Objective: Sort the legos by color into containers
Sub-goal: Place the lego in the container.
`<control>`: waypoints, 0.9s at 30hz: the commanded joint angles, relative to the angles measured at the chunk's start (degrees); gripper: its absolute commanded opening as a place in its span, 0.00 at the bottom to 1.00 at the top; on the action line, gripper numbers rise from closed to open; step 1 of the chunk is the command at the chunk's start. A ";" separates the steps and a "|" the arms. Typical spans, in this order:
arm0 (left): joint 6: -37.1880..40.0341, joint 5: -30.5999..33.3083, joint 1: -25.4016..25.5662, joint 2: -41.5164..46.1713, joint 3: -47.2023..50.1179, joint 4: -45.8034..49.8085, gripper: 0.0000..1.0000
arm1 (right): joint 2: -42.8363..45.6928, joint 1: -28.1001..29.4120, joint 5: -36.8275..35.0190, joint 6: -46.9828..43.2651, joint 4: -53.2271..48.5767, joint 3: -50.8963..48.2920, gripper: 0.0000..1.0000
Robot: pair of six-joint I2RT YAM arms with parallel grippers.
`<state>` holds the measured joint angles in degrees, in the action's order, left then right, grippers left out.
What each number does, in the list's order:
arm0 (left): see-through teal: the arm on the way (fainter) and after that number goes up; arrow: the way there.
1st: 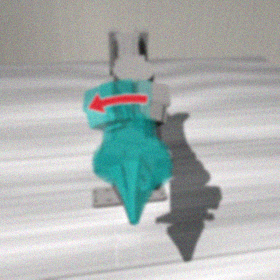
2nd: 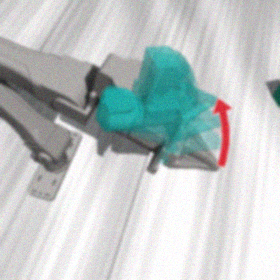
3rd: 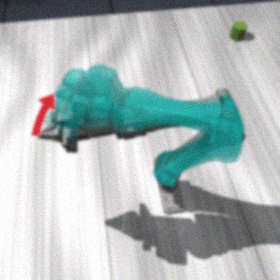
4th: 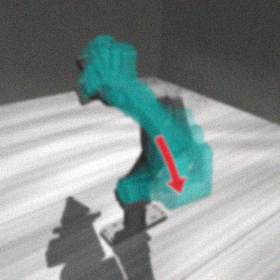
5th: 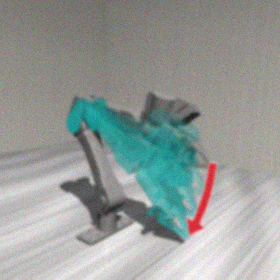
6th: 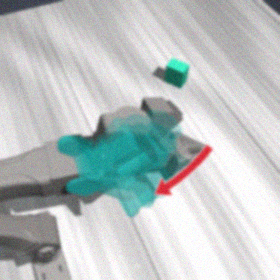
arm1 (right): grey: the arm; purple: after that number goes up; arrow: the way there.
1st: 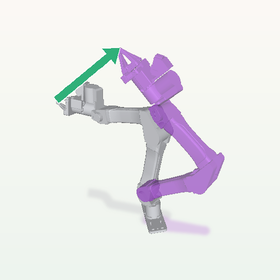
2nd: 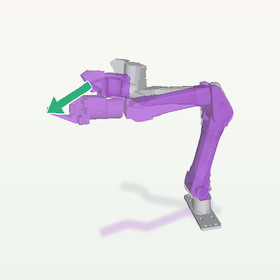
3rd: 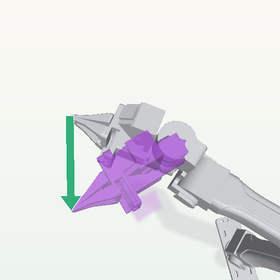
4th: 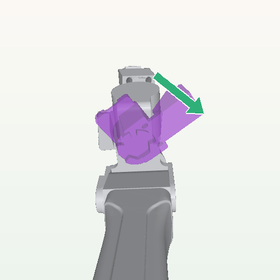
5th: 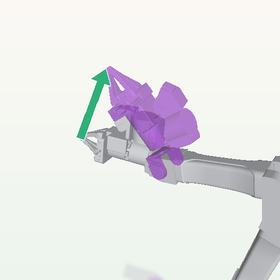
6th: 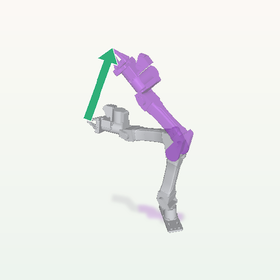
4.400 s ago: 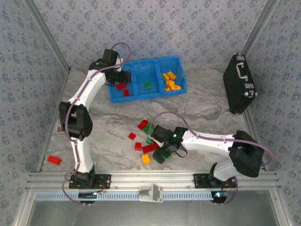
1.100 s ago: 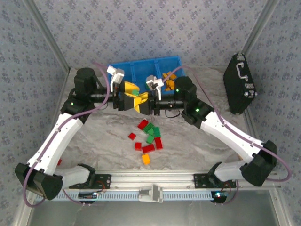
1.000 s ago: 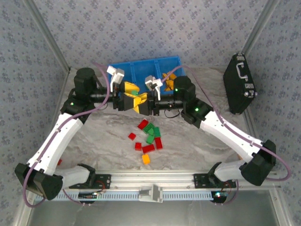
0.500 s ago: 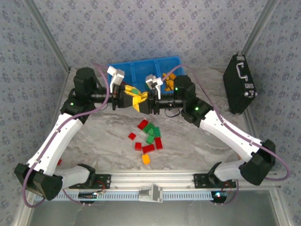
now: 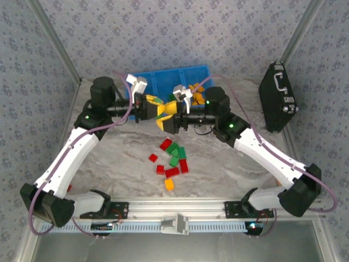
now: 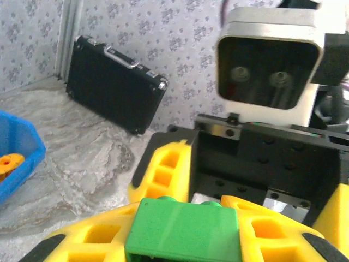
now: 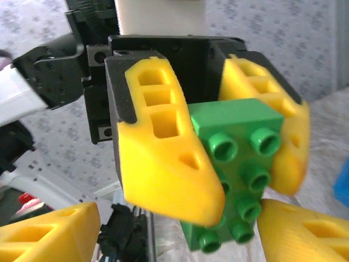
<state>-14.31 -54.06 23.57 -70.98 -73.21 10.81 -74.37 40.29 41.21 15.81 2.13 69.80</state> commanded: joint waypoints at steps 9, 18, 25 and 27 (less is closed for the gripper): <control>-0.50 29.74 -0.77 -22.34 -22.84 13.27 0.18 | 9.24 -1.53 -12.65 -6.90 -22.62 -11.16 0.80; 2.58 38.97 2.14 -49.64 -53.24 31.11 0.20 | 6.42 2.58 -28.12 -6.43 -27.26 -15.32 0.80; 1.00 42.08 2.18 -65.90 -67.28 38.23 0.26 | 1.94 7.47 -28.91 -5.33 -27.00 -16.82 0.80; 0.61 42.21 2.18 -68.97 -69.72 39.28 0.26 | 1.75 9.39 -29.42 -5.68 -27.16 -16.63 0.80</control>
<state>-13.13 -13.39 25.89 -137.36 -138.43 44.64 -72.71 47.68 13.45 10.04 -23.90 53.32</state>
